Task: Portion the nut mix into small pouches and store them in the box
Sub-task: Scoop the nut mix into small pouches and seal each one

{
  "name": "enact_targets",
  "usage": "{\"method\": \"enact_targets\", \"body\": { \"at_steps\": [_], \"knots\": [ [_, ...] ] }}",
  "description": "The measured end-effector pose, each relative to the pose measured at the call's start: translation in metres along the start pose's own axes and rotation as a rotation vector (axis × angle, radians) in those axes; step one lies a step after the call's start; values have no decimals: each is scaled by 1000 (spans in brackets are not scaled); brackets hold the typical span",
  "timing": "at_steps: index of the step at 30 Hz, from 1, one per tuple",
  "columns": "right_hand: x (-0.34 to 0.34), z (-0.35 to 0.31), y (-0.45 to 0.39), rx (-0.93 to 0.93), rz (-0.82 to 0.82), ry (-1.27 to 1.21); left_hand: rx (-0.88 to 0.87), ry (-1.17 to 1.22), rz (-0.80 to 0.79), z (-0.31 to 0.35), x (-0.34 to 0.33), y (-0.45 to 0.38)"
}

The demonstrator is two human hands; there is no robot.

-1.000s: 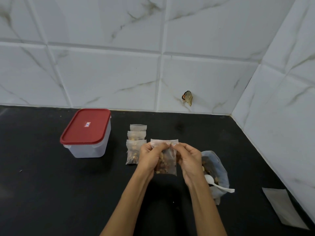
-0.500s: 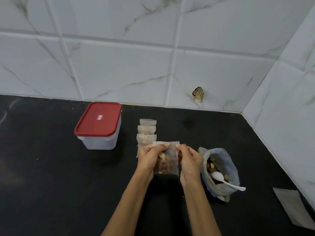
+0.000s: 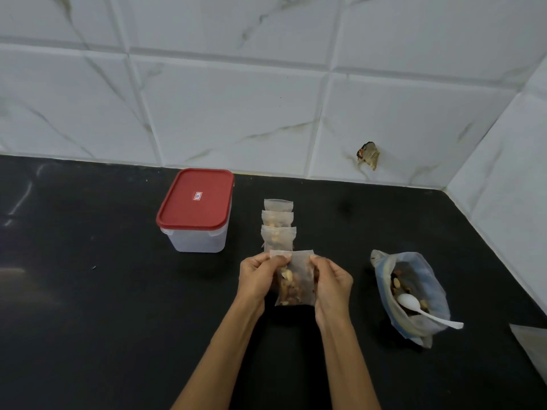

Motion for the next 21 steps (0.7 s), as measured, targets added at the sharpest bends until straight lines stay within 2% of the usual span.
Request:
{"method": "enact_targets", "body": {
  "at_steps": [12, 21],
  "knots": [
    [-8, 27, -6, 44, 85, 66, 11, -61, 72, -11, 35, -18],
    [-10, 26, -17, 145, 131, 173, -78, -65, 89, -7, 41, -29]
  ]
}}
Point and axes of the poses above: each hand's wrist, its own y-axis away from the middle knuckle, its own x-axis out of the back of the hand, z = x × y, the point moved 8 cm from there along -y, towards the middle knuckle, and after that the axes turned 6 degrees about -x, right-handed, at the moved point
